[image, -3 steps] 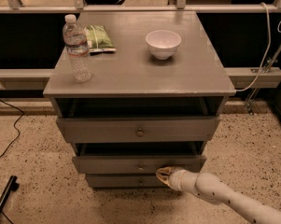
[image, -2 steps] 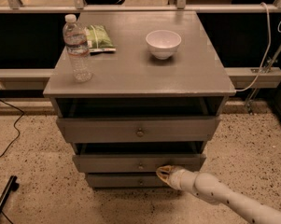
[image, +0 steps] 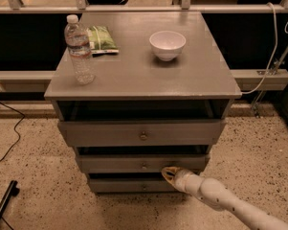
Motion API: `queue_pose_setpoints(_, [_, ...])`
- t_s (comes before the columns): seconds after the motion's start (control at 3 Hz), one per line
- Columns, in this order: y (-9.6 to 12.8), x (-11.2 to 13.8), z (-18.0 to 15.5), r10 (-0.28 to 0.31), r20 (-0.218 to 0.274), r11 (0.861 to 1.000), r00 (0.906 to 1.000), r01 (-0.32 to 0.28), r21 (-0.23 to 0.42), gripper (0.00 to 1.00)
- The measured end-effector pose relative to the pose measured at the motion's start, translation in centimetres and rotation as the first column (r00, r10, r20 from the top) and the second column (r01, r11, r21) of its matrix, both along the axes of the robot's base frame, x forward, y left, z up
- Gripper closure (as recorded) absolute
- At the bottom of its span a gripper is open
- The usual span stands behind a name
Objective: Close middle drawer
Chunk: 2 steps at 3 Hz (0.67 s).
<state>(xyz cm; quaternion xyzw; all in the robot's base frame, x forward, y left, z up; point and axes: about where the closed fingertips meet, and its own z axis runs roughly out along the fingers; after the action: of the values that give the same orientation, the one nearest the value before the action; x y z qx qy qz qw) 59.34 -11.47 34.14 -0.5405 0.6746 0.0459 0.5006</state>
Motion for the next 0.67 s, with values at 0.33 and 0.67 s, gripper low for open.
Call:
queue_pose_setpoints(0.33, [-0.7, -0.9, 0.4, 0.035, -0.007, 0.999, 0.9994, -0.035, -0.004, 1.0])
queue_pose_setpoints(0.67, [-1.4, -4.0, 0.8, 0.117, -0.057, 0.992, 0.9915, -0.119, -0.037, 1.0])
